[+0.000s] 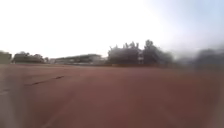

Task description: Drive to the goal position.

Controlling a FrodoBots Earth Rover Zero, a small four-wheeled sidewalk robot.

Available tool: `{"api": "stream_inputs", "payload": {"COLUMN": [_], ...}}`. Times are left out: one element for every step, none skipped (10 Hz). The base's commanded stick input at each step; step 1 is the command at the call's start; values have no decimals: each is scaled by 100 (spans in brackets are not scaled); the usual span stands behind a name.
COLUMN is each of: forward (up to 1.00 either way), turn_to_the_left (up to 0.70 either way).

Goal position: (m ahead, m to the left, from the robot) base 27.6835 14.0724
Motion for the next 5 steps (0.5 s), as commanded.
{"api": "stream_inputs", "payload": {"forward": [70, 70, 70, 70, 70], "turn_to_the_left": [0, 0, 0, 0, 0]}}
